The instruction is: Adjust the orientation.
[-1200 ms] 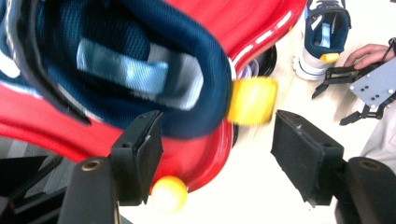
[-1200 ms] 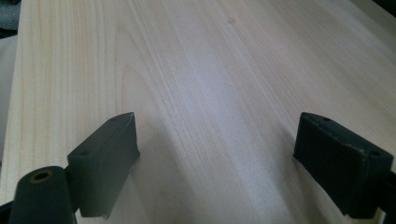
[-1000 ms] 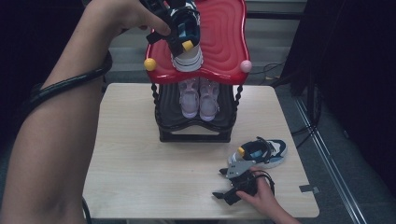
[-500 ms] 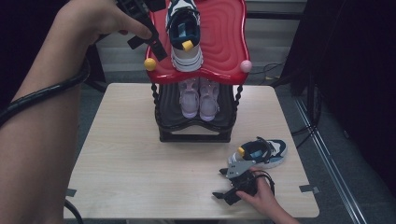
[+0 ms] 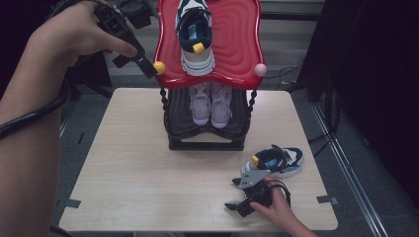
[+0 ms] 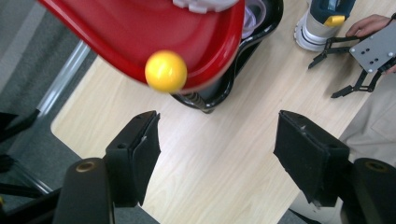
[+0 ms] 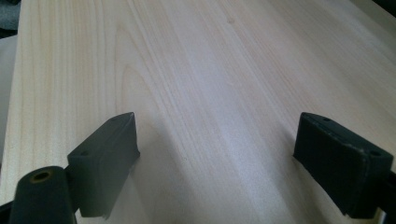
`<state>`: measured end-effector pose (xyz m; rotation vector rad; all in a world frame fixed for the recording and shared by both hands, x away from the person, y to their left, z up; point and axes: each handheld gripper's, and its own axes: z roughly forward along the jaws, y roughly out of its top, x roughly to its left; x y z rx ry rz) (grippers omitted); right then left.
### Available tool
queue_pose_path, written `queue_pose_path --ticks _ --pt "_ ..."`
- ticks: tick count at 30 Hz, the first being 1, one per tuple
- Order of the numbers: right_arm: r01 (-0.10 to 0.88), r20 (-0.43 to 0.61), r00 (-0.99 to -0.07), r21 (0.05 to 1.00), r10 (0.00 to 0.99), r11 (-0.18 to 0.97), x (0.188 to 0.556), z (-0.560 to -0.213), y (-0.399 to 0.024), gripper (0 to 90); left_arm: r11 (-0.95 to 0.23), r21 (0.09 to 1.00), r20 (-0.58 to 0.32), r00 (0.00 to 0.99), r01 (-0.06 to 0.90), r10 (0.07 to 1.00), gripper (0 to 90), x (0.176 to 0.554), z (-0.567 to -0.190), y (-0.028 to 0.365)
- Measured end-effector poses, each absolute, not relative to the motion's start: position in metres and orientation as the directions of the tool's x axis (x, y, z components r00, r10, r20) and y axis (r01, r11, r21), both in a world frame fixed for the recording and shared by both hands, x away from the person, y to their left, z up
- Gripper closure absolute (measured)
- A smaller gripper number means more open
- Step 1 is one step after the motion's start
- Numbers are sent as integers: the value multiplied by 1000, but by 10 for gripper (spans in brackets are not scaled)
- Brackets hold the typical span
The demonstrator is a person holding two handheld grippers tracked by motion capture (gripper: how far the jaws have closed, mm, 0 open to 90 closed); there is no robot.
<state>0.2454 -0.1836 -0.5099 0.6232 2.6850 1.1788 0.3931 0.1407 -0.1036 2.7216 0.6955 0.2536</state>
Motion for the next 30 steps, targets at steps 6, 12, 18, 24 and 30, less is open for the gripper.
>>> queue_pose_path --ticks 6,12,18,24,30 --pt "314 34 -904 731 427 606 245 -510 -184 130 -819 342 70 857 460 511 298 385 -123 162" --pt "314 35 -904 729 425 608 246 -510 -184 129 -809 339 45 851 479 523 294 377 -146 177" --pt "313 32 -904 728 426 609 245 -510 -184 129 -803 331 25 846 496 533 289 371 -176 188" --pt "313 32 -904 728 426 610 245 -510 -184 129 -794 330 -10 843 510 537 279 368 -210 196" --pt "310 28 -905 729 425 610 246 -510 -184 128 -777 347 -38 835 526 549 270 367 -243 201"
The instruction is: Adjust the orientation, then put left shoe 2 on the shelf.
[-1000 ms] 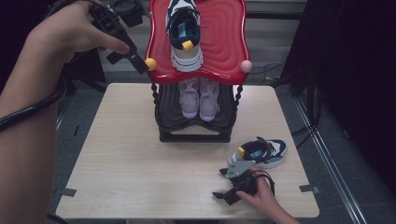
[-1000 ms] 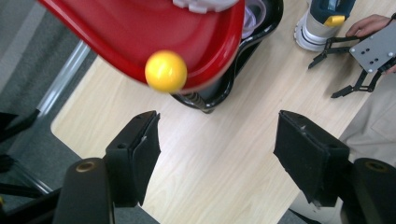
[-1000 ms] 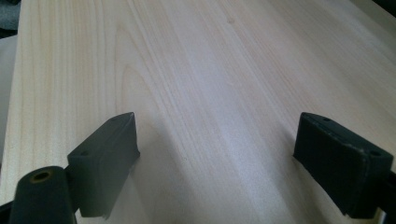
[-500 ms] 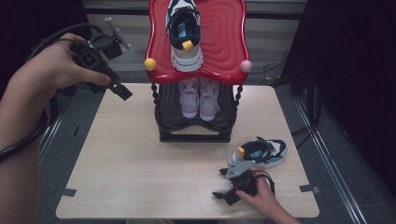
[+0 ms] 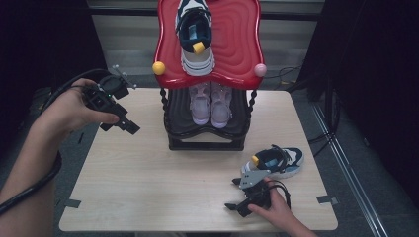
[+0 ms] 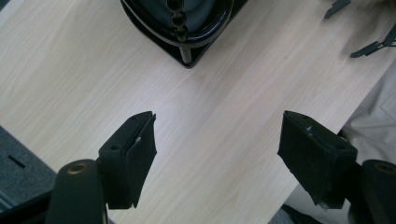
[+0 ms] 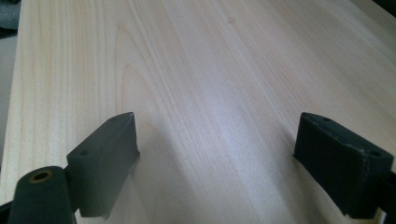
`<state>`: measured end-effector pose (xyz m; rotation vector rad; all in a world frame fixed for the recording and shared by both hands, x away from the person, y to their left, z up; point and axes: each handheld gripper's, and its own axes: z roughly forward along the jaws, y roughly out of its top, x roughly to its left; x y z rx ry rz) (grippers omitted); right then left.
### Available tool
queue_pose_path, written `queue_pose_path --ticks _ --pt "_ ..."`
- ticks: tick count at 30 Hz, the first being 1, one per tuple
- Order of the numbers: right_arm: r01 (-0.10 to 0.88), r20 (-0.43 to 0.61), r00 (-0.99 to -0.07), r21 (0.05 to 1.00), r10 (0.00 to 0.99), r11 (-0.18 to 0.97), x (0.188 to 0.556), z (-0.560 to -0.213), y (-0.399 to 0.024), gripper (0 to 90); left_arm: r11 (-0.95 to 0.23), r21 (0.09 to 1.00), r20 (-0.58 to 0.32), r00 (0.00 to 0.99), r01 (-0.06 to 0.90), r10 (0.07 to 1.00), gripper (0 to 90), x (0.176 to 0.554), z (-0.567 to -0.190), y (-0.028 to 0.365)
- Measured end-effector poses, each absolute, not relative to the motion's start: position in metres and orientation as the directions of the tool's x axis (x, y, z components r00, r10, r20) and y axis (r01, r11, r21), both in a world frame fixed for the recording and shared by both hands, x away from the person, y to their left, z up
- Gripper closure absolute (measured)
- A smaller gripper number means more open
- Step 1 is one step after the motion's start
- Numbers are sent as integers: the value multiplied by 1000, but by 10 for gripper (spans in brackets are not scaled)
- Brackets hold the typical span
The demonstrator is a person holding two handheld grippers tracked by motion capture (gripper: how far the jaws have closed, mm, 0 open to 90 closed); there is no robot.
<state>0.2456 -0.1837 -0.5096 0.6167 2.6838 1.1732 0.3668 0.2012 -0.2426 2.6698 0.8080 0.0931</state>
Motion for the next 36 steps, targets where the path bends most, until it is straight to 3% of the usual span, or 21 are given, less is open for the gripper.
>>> queue_pose_path --ticks 12,21,29,36 --pt "316 27 -903 720 429 618 245 -508 -182 132 -742 393 -86 825 543 559 243 355 -325 204" --pt "333 59 -913 681 404 653 244 -500 -181 216 -702 463 -113 821 542 559 239 339 -384 200" --pt "365 88 -903 674 421 642 248 -486 -185 228 -669 516 -120 818 536 563 231 328 -428 196" --pt "372 101 -906 654 411 659 247 -477 -181 235 -671 509 -128 818 539 560 219 321 -462 193"
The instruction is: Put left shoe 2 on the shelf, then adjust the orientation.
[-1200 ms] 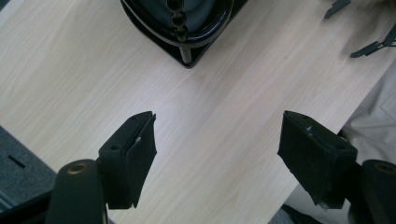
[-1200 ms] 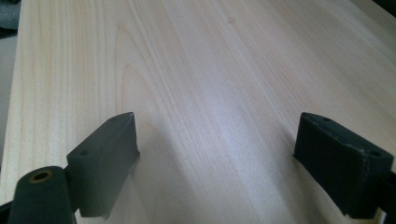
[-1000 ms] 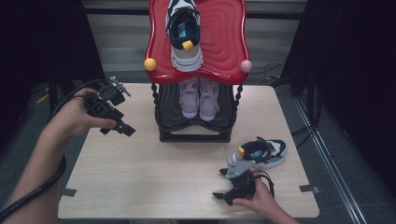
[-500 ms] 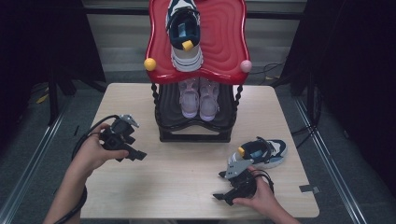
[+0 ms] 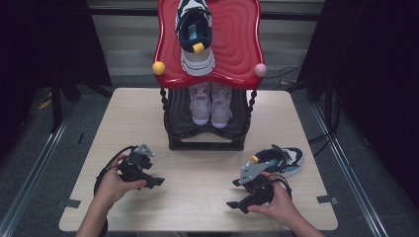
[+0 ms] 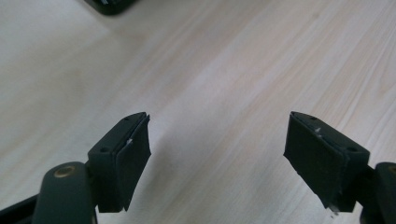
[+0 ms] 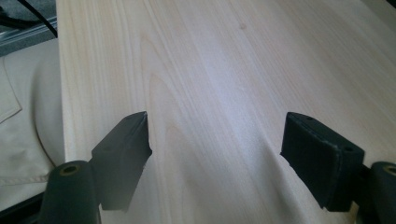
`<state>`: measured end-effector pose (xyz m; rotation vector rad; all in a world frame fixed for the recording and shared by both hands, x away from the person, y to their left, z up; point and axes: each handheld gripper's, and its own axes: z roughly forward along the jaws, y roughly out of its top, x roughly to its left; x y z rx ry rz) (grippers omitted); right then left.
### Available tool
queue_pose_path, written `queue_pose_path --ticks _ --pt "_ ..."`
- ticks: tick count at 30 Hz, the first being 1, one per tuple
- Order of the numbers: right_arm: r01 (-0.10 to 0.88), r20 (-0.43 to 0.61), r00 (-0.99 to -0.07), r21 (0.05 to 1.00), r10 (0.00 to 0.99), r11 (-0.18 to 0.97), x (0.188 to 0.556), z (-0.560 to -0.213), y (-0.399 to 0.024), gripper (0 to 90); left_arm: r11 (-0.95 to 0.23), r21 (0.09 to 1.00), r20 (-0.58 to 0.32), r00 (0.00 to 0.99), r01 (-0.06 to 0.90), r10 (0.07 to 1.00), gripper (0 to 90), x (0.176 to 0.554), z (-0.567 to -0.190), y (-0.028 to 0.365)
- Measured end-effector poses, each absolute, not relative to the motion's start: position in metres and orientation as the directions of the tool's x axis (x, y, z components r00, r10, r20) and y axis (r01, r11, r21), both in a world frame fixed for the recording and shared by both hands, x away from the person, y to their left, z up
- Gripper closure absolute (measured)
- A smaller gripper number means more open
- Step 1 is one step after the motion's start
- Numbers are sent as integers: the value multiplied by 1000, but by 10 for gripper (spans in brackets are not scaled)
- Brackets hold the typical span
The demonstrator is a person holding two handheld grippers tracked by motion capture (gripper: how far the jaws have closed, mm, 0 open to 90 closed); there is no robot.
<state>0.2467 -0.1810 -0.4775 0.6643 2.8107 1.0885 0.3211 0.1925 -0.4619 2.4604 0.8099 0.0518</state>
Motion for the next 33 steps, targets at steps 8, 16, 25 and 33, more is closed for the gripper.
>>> queue_pose_path --ticks 8,16,25,33 --pt "388 108 -903 619 415 683 250 -464 -183 234 -666 558 -82 832 495 549 190 319 -476 193" --pt "410 124 -898 582 422 702 255 -452 -183 241 -642 598 -54 824 479 564 181 316 -491 193" --pt "452 136 -880 540 455 711 262 -424 -184 255 -622 648 -27 830 438 556 135 313 -500 197" --pt "490 124 -857 497 500 716 274 -395 -192 260 -581 703 -26 832 409 554 82 310 -507 202"
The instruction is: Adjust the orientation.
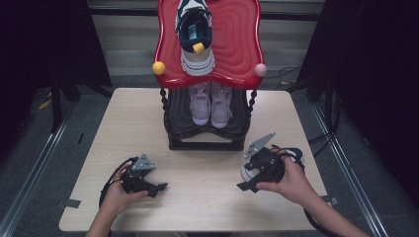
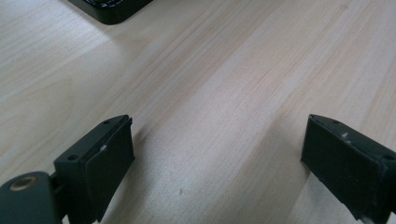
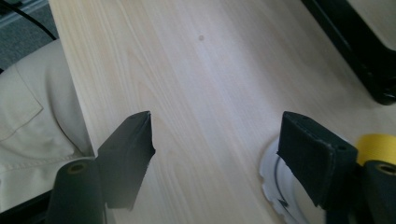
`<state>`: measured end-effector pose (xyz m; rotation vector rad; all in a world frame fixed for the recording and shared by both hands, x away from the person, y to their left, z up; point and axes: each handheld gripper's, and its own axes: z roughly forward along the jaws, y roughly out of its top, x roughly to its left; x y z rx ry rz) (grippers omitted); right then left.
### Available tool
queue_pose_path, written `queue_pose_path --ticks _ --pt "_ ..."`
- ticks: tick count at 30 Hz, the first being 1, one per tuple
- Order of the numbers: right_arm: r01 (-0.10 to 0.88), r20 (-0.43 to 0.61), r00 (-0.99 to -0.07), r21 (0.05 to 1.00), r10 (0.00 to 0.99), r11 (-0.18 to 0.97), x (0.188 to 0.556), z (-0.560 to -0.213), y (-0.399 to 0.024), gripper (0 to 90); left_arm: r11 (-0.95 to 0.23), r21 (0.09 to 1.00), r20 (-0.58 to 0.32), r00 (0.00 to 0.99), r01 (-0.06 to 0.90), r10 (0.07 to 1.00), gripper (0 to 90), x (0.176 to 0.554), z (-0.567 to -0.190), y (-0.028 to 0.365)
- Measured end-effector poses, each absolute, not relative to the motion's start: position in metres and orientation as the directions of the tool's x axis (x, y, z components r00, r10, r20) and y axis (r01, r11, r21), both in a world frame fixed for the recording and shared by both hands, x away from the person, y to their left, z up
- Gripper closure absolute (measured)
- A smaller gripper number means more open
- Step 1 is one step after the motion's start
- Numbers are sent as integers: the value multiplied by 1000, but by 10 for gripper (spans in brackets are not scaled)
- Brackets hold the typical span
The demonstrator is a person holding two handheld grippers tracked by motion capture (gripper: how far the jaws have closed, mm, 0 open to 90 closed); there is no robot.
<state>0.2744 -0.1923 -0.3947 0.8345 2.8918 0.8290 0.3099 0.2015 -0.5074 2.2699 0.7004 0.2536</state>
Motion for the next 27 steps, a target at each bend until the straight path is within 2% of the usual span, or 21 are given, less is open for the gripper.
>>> queue_pose_path --ticks 17,27 --pt "596 140 -789 412 598 689 297 -372 -209 298 -575 715 -28 838 398 545 71 309 -509 204" --pt "637 127 -751 394 648 662 306 -357 -218 312 -575 715 -28 838 398 545 71 309 -509 204"
